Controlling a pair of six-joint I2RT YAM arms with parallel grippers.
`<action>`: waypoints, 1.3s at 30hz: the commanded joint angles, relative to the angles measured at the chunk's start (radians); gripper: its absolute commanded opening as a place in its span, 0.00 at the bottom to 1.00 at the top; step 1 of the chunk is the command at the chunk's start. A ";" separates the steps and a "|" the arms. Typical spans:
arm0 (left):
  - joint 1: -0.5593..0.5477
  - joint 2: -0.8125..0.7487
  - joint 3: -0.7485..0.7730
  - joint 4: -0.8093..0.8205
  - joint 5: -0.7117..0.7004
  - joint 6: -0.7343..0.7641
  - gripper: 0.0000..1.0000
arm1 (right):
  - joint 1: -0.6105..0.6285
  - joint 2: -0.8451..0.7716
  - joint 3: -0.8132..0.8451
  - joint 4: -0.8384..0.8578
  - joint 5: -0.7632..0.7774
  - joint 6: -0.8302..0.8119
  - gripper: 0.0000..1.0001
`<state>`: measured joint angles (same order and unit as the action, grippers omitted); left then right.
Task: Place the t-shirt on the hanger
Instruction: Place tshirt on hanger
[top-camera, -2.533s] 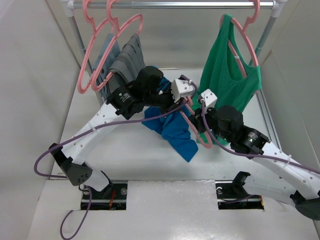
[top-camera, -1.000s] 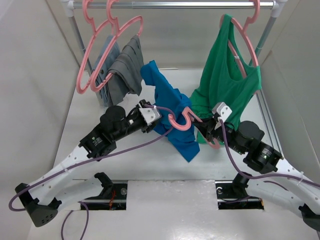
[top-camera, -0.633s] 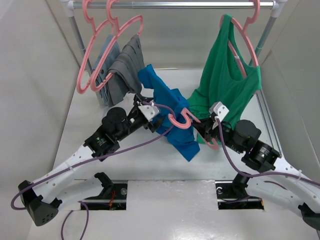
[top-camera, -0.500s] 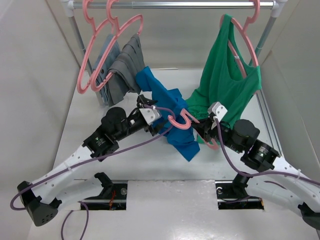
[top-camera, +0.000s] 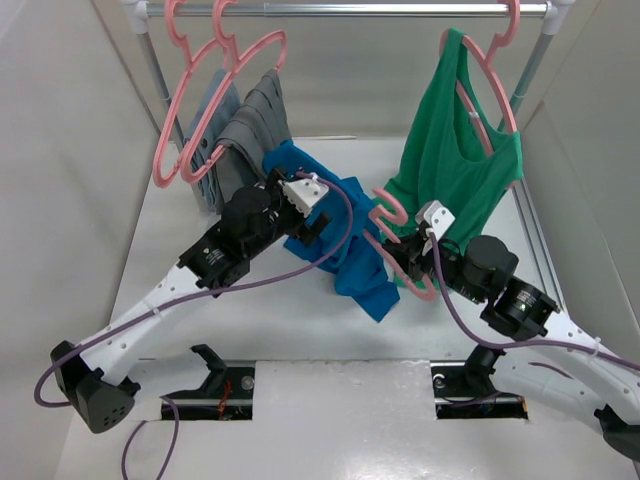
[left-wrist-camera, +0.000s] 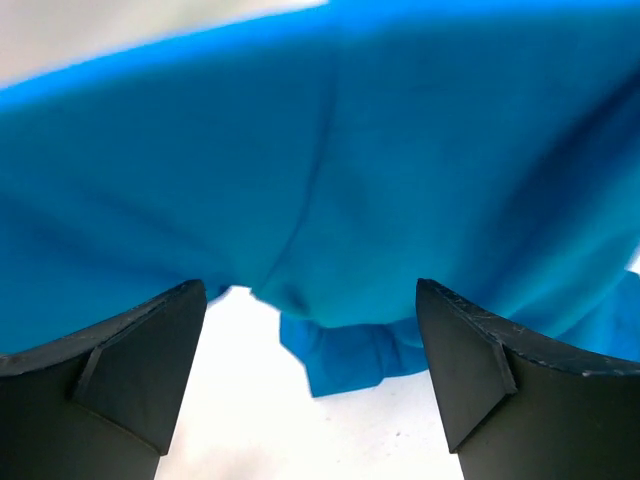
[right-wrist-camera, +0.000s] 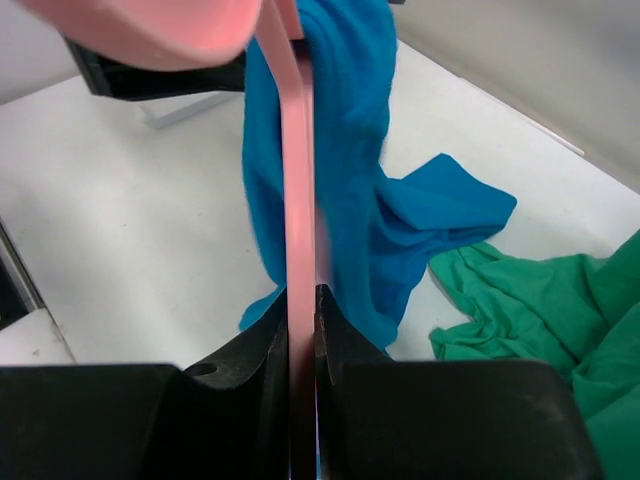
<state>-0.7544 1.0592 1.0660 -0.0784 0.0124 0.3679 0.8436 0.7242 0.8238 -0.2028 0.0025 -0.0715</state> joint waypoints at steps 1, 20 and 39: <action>0.013 -0.002 0.002 0.013 -0.038 -0.006 0.83 | -0.014 -0.031 0.052 0.069 0.019 0.010 0.00; 0.110 -0.001 -0.097 0.320 0.291 -0.145 0.95 | -0.014 0.000 0.072 0.069 -0.041 0.029 0.00; 0.198 0.003 -0.132 0.263 0.386 -0.107 0.00 | -0.014 0.003 0.094 -0.007 0.083 0.094 0.00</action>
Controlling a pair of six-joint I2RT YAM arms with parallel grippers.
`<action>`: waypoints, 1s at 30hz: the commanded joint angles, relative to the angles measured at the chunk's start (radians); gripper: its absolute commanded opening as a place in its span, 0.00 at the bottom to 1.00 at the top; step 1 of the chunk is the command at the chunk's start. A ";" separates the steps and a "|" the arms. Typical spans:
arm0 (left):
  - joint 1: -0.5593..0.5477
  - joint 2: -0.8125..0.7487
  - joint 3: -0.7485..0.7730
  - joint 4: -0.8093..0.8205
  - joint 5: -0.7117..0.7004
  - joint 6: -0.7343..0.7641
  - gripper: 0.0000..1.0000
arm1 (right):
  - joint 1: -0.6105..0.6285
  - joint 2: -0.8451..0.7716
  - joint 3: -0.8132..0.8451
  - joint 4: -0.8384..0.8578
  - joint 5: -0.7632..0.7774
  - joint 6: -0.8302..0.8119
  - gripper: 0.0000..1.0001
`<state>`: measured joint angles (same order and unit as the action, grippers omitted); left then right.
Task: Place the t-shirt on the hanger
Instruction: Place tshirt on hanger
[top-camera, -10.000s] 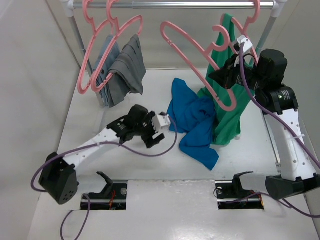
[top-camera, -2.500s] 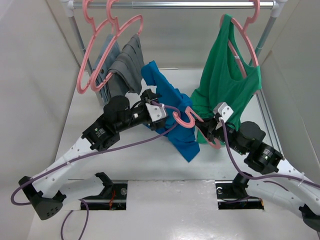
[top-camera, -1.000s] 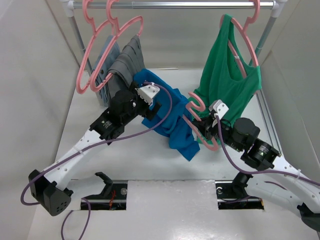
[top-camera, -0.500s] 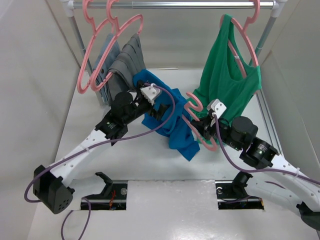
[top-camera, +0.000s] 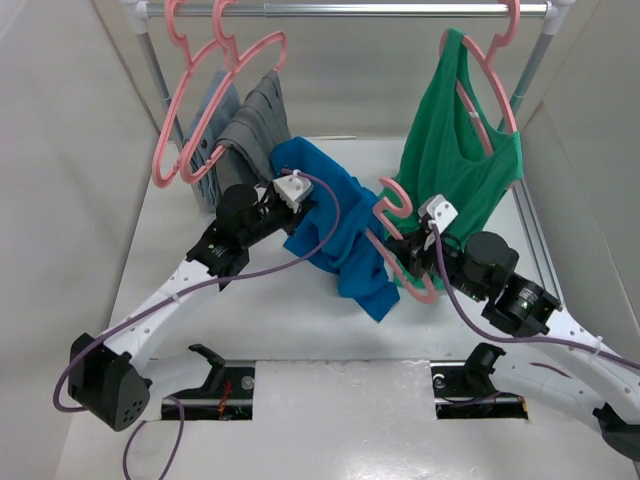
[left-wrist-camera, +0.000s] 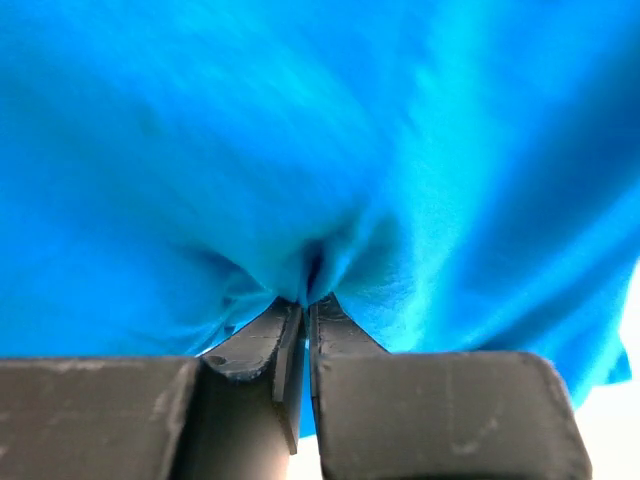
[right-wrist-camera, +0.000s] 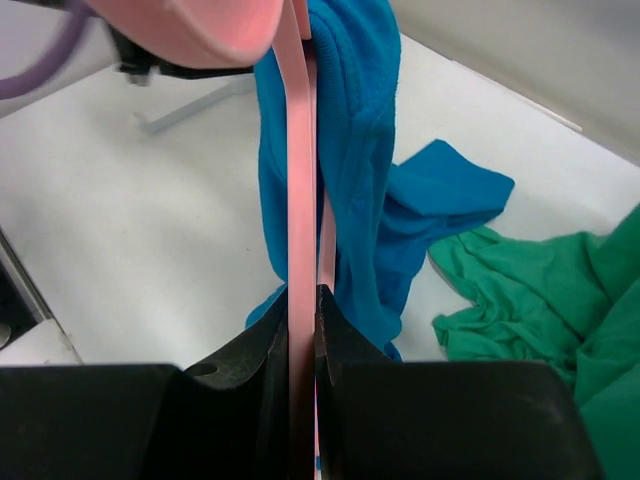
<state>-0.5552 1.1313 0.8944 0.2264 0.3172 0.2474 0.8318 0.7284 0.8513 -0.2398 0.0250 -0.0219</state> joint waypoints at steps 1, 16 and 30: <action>-0.002 -0.080 0.040 -0.070 0.095 0.033 0.00 | -0.011 -0.001 0.081 0.020 0.085 0.045 0.00; -0.045 -0.179 -0.144 -0.391 0.082 0.389 0.00 | -0.161 0.017 0.239 -0.128 0.082 0.085 0.00; -0.045 -0.254 -0.117 -0.417 0.193 0.576 0.55 | -0.161 -0.004 0.180 -0.073 -0.123 -0.050 0.00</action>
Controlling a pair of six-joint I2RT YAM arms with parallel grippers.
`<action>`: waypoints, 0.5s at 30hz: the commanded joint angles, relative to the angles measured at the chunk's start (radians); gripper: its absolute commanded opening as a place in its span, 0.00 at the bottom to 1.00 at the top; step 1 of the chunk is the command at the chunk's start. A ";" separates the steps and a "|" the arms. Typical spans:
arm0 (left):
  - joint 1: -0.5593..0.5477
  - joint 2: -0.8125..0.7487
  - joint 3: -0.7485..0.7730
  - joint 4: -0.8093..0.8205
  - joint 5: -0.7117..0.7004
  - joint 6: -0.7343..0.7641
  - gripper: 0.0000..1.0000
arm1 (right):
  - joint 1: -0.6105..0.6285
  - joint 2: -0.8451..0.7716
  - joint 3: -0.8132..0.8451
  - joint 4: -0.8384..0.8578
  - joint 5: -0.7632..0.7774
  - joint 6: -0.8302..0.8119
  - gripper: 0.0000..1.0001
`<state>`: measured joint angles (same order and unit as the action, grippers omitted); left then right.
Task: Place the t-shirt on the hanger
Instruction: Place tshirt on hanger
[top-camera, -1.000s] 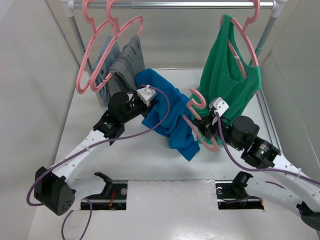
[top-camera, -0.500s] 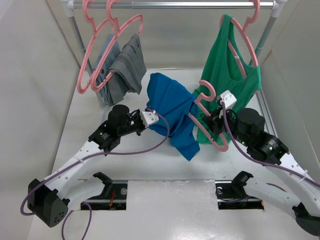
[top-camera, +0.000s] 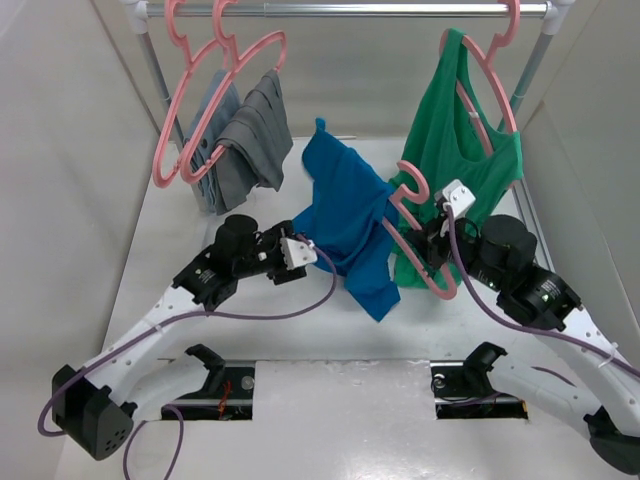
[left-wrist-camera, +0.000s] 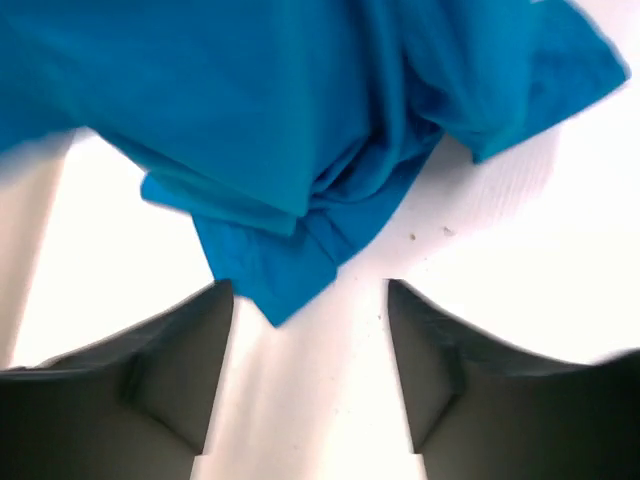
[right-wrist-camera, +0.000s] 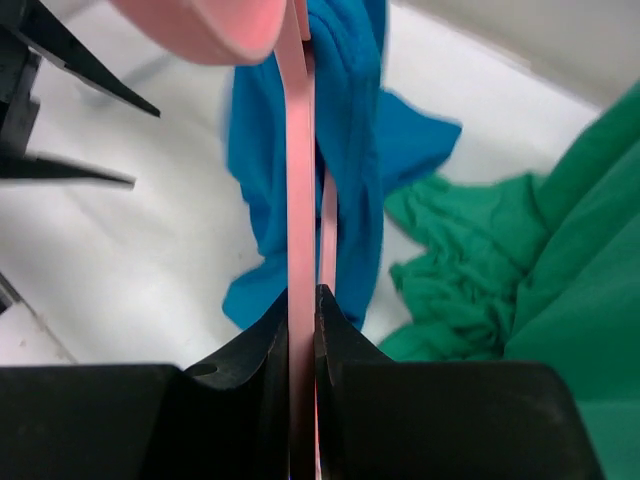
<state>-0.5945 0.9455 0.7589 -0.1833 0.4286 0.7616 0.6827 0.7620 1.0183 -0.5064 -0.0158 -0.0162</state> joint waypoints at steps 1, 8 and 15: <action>-0.005 -0.101 0.029 0.008 0.097 0.062 0.61 | -0.012 -0.053 -0.009 0.239 -0.102 -0.070 0.00; -0.005 -0.221 0.141 0.154 0.271 0.059 0.80 | -0.012 -0.104 -0.106 0.316 -0.134 -0.102 0.00; -0.005 -0.012 0.405 0.191 0.268 0.030 0.94 | -0.012 -0.058 -0.097 0.316 -0.265 -0.133 0.00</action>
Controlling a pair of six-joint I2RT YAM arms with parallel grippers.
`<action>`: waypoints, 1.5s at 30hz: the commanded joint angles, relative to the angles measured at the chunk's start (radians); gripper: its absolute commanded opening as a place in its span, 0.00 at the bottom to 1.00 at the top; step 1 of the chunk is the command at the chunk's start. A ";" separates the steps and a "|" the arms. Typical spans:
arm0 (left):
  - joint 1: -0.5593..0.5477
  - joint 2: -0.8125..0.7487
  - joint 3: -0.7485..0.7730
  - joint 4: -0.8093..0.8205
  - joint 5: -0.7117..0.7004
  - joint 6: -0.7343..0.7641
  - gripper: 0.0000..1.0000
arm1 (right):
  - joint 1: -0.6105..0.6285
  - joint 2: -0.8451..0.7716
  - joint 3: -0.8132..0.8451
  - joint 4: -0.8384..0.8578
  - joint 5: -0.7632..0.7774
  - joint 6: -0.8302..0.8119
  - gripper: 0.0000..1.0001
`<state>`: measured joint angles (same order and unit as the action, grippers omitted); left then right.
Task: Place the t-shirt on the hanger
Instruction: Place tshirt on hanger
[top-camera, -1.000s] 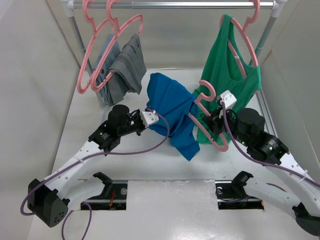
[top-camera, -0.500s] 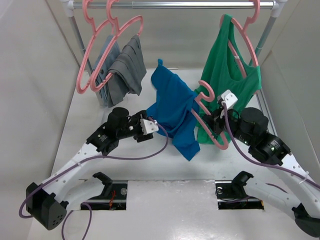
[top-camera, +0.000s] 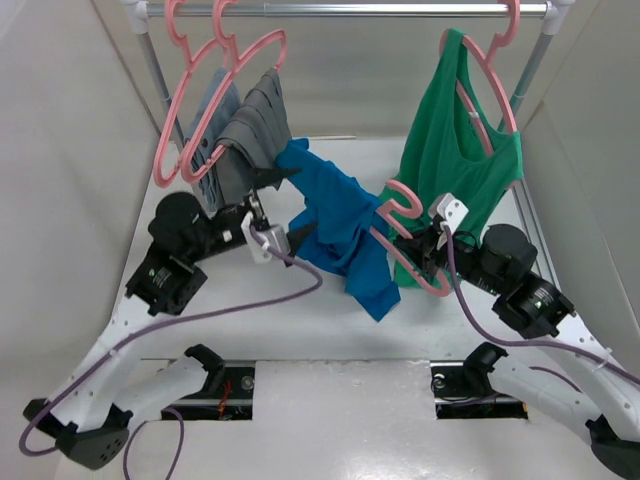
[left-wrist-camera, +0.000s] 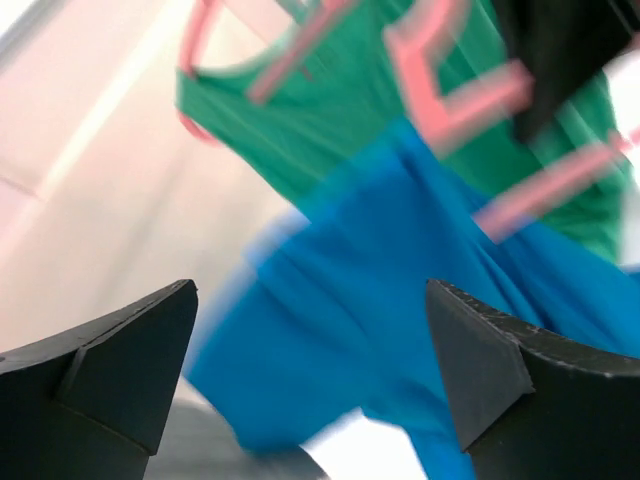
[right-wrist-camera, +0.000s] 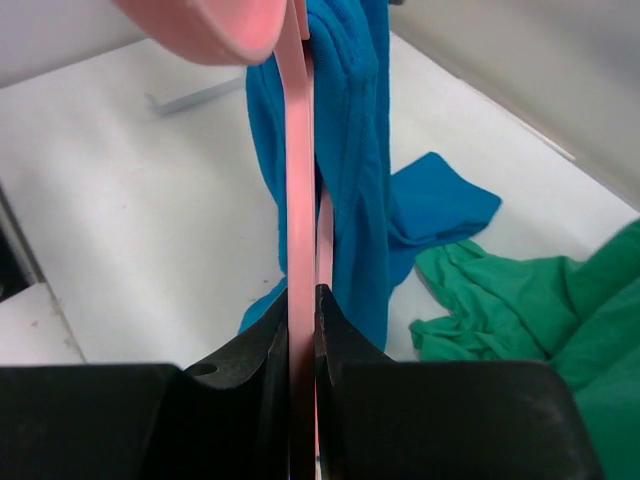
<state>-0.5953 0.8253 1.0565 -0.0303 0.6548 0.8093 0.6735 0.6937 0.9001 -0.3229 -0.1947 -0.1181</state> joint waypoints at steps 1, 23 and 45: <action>-0.014 0.135 0.181 0.015 0.074 0.002 0.96 | -0.003 0.010 0.022 0.133 -0.106 -0.031 0.00; -0.100 0.566 0.522 -0.603 -0.006 0.350 0.12 | -0.003 0.023 0.059 0.124 -0.111 -0.058 0.00; -0.060 0.371 0.159 -0.303 -0.461 -0.665 0.00 | -0.003 0.107 0.356 -0.137 0.338 0.011 1.00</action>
<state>-0.6628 1.2507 1.2278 -0.3801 0.3077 0.3107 0.6735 0.7944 1.2217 -0.4500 0.1257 -0.1192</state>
